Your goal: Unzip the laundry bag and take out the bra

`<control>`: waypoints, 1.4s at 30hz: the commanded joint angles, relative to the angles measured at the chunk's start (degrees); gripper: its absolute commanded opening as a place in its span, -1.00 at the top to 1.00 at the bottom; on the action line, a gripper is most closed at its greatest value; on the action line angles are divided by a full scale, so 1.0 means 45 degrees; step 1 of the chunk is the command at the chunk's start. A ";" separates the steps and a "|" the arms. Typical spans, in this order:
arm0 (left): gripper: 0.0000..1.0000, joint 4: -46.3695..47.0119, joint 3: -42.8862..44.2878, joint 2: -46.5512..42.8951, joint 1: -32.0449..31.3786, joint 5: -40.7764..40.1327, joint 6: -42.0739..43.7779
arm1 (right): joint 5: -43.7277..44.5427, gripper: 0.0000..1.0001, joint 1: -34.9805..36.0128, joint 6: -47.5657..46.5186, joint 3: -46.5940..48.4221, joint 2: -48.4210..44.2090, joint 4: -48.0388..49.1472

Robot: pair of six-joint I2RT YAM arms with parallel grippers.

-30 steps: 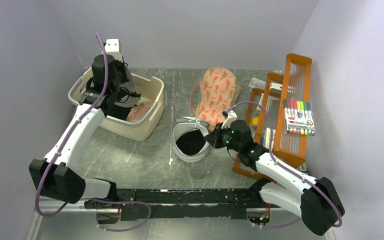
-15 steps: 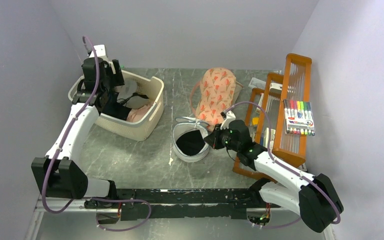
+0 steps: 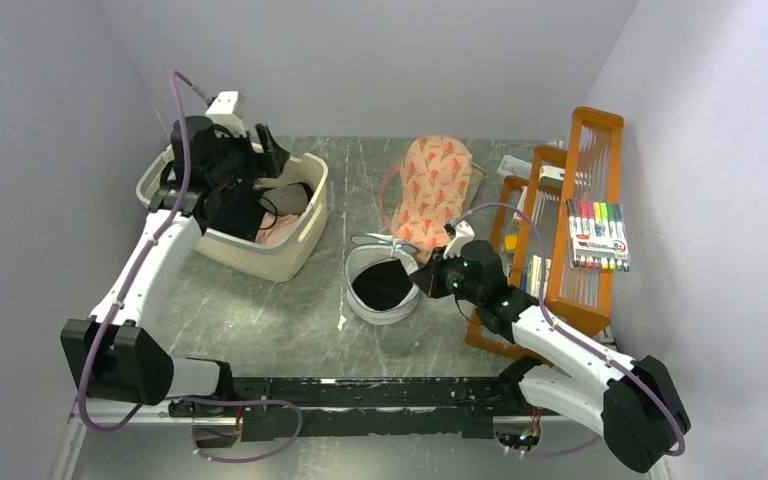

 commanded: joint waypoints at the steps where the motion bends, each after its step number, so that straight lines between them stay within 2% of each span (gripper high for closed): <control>1: -0.83 0.1144 -0.0077 -0.0351 -0.1275 0.2523 0.0282 | 0.0228 1.00 0.0072 -0.0196 0.0216 -0.0297 -0.0085; 6: -0.87 0.0640 -0.0046 -0.0397 -0.3779 0.1827 0.1824 | 0.0184 1.00 0.0071 -0.0176 0.0082 -0.0415 0.0075; 11: -0.91 0.0592 -0.0321 -0.0304 -0.6043 0.0693 0.2406 | 0.0224 1.00 0.0071 -0.0176 -0.0106 -0.0623 0.0178; 15: -0.87 0.1205 -0.1167 -0.0388 -0.7160 0.0595 0.1785 | 0.0282 1.00 0.0087 -0.0196 -0.0175 -0.0767 -0.0038; 20: -0.74 0.2994 -0.3202 -0.0462 -0.8055 0.1146 0.0283 | 0.0252 1.00 0.0095 -0.0168 -0.0155 -0.0976 -0.0949; 23: -0.63 0.3589 -0.4037 -0.0196 -0.9040 0.0701 -0.0263 | 0.0142 1.00 0.0091 -0.0109 -0.0216 -0.1227 -0.1370; 25: -0.49 0.3483 -0.4195 0.0120 -0.9844 -0.0374 -0.0296 | 0.0119 1.00 0.0090 -0.0071 -0.0340 -0.1291 -0.1476; 29: -0.25 0.2870 -0.4399 0.0570 -1.1869 -0.5002 0.0364 | -0.0392 1.00 0.0109 0.0044 -0.0745 -0.1131 -0.1157; 31: -0.20 0.2880 -0.4516 0.0749 -1.2039 -0.5796 0.0253 | -0.0732 1.00 0.0209 0.0103 -0.0944 -0.1043 -0.0886; 42: 0.02 0.2867 -0.3626 0.2887 -1.1964 -0.6576 -0.0519 | -0.0119 1.00 0.0609 0.0313 -0.1289 -0.0931 -0.0564</control>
